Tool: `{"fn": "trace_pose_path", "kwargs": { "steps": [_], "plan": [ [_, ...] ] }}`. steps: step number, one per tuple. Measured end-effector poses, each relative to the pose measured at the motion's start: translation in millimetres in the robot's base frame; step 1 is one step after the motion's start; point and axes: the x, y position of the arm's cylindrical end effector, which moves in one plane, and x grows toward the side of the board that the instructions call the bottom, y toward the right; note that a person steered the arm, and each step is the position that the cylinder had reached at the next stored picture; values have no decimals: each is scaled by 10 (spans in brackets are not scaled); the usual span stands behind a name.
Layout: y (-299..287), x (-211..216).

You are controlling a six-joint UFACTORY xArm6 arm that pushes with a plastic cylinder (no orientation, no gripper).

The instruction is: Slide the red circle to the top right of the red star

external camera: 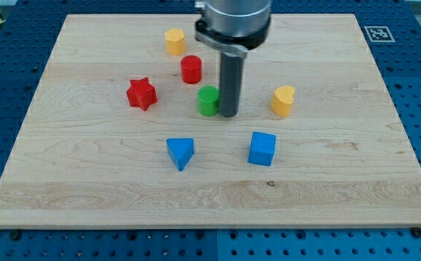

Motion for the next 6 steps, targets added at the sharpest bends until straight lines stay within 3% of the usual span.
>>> {"fn": "trace_pose_path", "kwargs": {
  "steps": [2, 5, 6],
  "plan": [
    [-98, -1],
    [-50, -981],
    [-223, -1047]
  ]
}}
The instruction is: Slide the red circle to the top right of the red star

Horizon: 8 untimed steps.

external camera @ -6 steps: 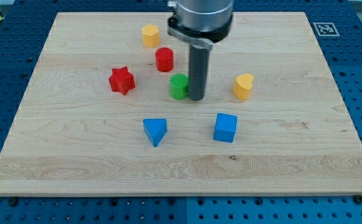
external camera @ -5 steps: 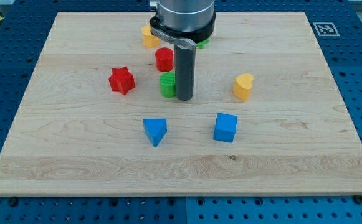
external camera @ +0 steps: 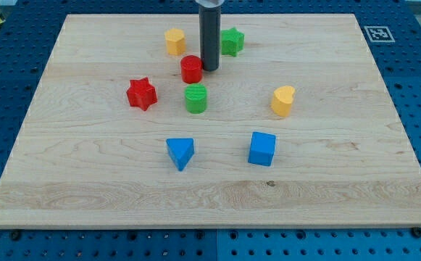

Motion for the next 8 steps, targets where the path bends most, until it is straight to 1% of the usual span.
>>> {"fn": "trace_pose_path", "kwargs": {
  "steps": [2, 3, 4, 6, 7, 8],
  "plan": [
    [-627, 127],
    [-803, 170],
    [-254, 169],
    [1041, 105],
    [1245, -307],
    [1245, -743]
  ]
}}
